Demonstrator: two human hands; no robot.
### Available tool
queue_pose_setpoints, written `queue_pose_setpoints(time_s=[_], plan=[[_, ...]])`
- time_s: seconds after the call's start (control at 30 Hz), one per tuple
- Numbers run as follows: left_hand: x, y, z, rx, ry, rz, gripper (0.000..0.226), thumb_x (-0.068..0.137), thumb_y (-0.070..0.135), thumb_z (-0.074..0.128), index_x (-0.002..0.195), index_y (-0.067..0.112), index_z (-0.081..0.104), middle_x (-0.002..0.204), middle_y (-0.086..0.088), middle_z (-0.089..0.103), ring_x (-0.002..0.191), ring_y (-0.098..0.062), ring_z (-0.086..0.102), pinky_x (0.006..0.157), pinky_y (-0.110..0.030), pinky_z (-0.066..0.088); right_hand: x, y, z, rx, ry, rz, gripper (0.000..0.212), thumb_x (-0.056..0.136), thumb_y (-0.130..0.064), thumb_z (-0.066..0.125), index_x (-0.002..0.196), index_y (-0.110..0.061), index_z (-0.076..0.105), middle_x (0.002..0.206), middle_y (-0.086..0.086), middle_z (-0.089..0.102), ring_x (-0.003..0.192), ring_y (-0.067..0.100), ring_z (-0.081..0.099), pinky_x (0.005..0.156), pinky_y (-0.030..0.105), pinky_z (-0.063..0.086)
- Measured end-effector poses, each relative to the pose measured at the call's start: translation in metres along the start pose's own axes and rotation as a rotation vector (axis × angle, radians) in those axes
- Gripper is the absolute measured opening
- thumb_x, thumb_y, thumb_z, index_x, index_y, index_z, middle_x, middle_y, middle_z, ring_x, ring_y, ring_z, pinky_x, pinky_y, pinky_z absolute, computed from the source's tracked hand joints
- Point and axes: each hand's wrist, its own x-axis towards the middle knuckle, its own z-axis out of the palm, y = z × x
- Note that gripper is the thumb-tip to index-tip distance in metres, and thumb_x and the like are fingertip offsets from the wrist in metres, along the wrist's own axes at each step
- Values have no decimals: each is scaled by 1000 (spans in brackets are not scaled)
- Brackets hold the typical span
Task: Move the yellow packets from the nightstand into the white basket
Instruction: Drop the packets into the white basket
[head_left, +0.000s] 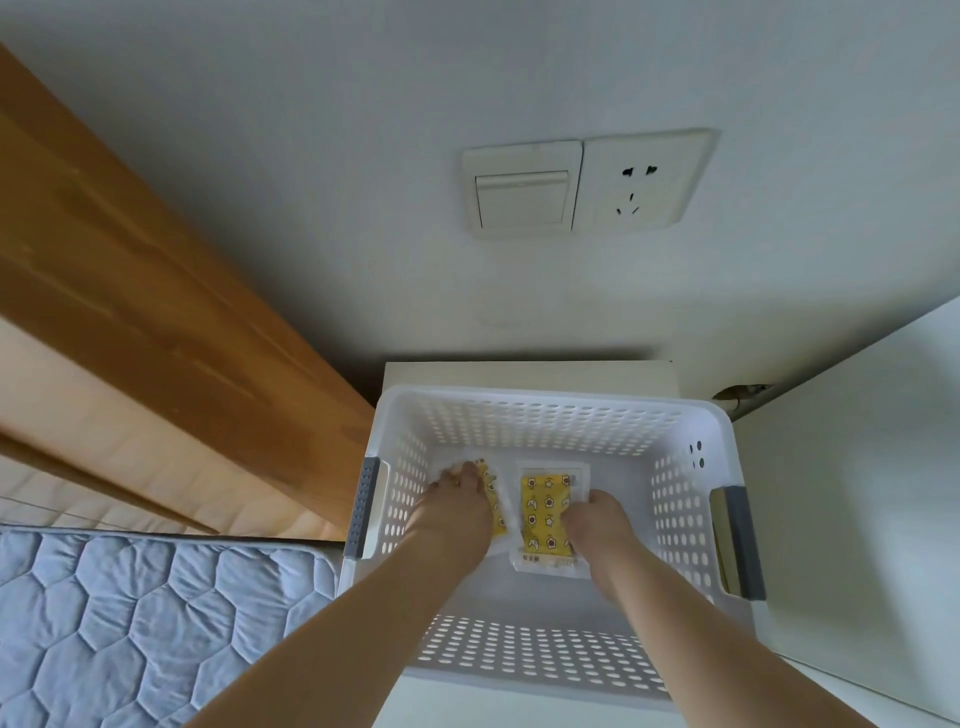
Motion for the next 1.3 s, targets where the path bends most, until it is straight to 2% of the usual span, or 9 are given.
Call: queue_pose_setpoints(time_s=[0.13,0.23,0.4,0.7,0.87,0.97,1.07,1.2,1.3], plan=[[6,-8,3,35,65,58,71,92,-7,45,151,-8,5,161,-21,3,146,-39,17,115,-47,31,7,-3,6,-15,-4,2,34,80,-2,35,97,-10,64,98,13,68,92,32,66,90,50,54],[9,-11,1,132,134,104,70,93,-4,46,151,-8,7,160,-24,5,145,-41,17,119,-46,22,10,-6,8,-28,-6,-1,35,80,-2,36,98,-10,64,98,12,68,92,32,66,90,49,54],[11,-13,-1,170,152,93,74,92,-3,49,151,-7,4,159,-26,5,143,-45,20,117,-47,25,10,-11,12,-40,-6,-6,34,81,-2,35,98,-9,64,98,12,68,92,31,65,89,44,54],[14,-15,-1,102,112,30,77,88,-7,52,151,-7,9,159,-24,8,142,-43,23,114,-48,32,2,-17,8,43,41,58,29,84,-6,36,99,-10,61,95,11,67,90,33,66,88,51,55],[17,-17,-2,107,99,29,83,85,-5,58,151,-5,9,159,-23,10,141,-42,26,114,-47,32,5,-22,22,57,11,47,38,77,-10,38,107,-10,60,100,10,66,91,32,65,88,49,55],[18,-18,-3,114,83,23,78,88,-3,54,152,-4,9,160,-21,8,141,-43,24,113,-49,32,8,-21,30,55,12,28,38,72,-10,38,102,-11,63,94,10,68,85,31,67,83,50,57],[19,-19,-2,96,81,22,77,89,-3,53,152,-2,9,161,-19,8,142,-42,23,111,-49,36,2,-23,33,44,55,6,32,78,-11,38,100,-11,61,95,10,67,84,30,67,80,47,58],[19,-19,-3,83,90,22,79,89,-4,55,153,-2,9,161,-19,8,142,-41,23,112,-48,35,-5,-24,36,-38,124,-57,25,86,-6,40,105,-5,55,99,11,63,86,29,63,68,33,52],[19,-20,-3,82,96,26,81,86,-5,57,153,-2,10,161,-19,8,142,-41,24,112,-48,35,-5,-21,38,-91,197,-93,25,86,-7,42,106,-2,56,106,14,60,90,32,63,77,42,55]])
